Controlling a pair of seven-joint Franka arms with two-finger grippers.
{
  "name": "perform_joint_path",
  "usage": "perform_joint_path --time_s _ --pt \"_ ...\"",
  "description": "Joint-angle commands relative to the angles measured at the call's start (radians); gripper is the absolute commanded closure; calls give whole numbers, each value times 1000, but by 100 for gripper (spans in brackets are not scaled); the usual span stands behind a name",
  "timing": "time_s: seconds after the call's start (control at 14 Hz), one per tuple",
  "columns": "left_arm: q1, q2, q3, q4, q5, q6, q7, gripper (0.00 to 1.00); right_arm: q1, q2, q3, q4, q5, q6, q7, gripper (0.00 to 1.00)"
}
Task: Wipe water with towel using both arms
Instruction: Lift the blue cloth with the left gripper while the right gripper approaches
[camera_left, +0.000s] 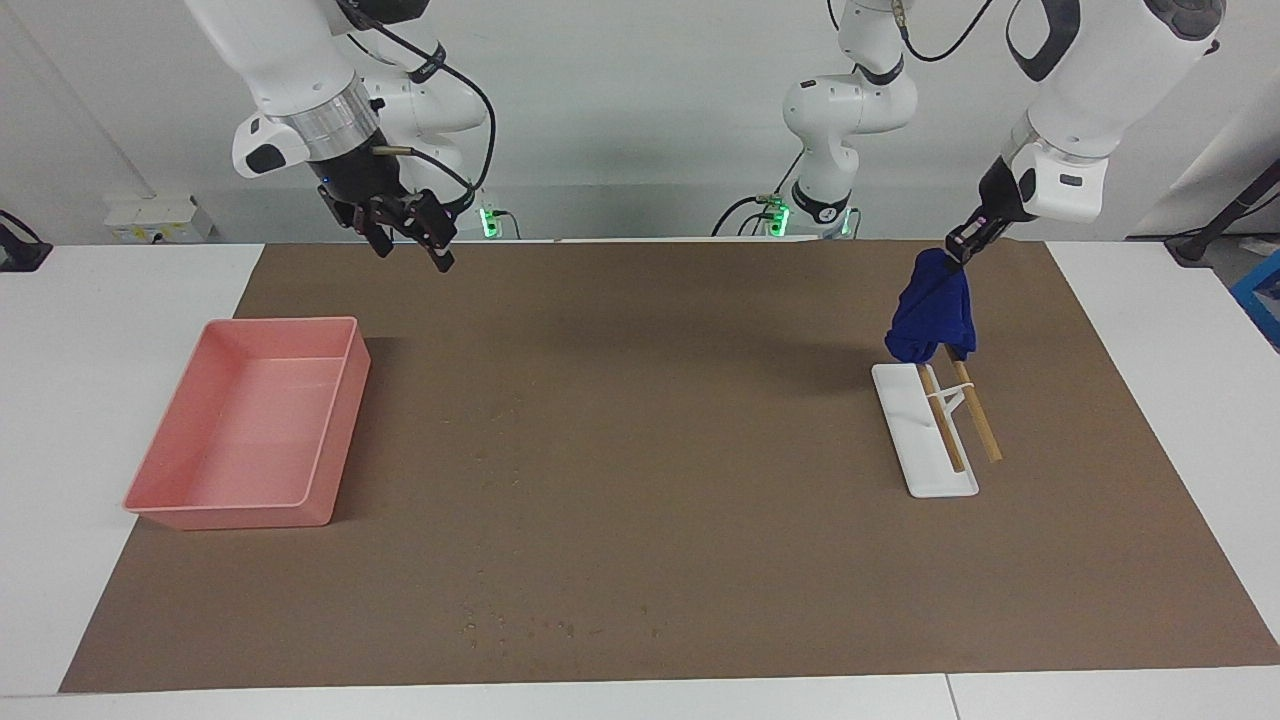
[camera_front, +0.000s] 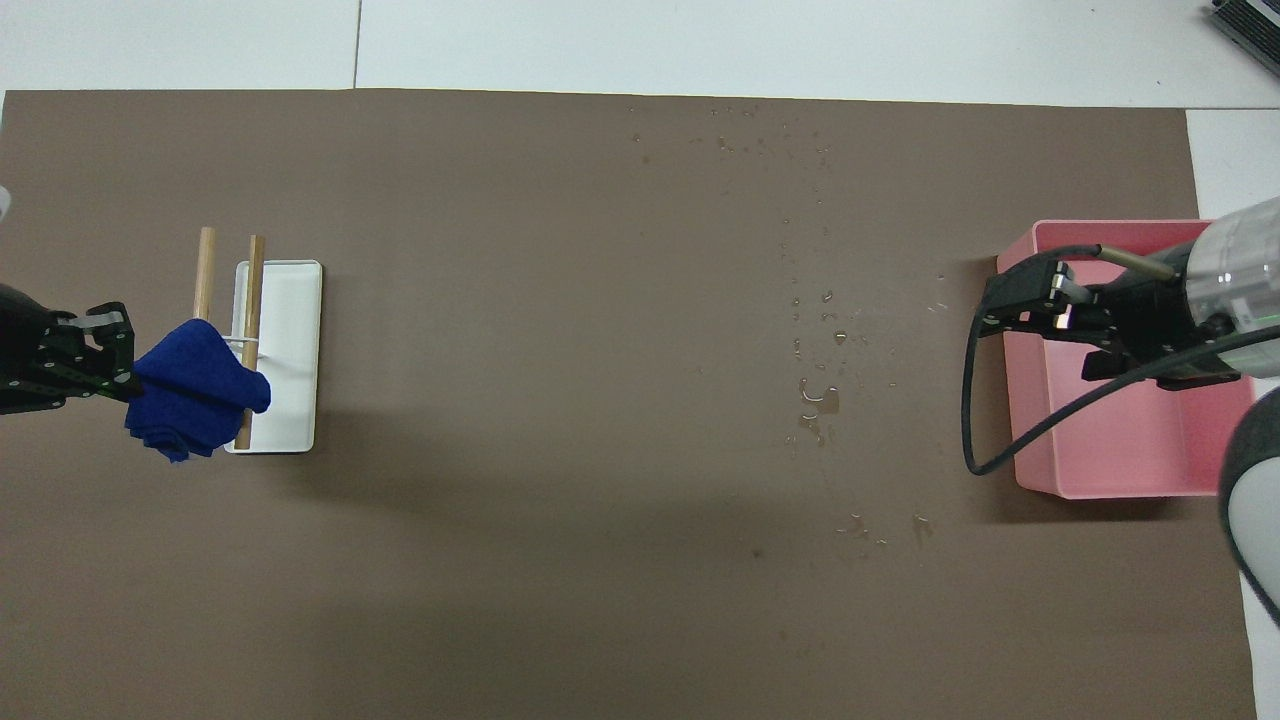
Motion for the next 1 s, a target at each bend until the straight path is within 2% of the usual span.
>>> perform_joint_path --time_s 0.0,0.36,0.5,0.71,0.93 --pt "-19 18 -13 62 -39 -34 -169 100 9 12 2 8 80 53 145 0" --pt "-47 18 -106 77 -39 8 -554 100 65 59 3 10 302 190 542 1" --pt "-96 18 -126 76 -28 60 -773 100 102 79 3 10 355 231 643 1" --pt "-160 20 -126 94 -28 73 -941 100 141 122 3 18 464 297 782 1" --pt "-168 47 -131 148 -30 117 -1143 100 147 155 3 18 513 311 857 1"
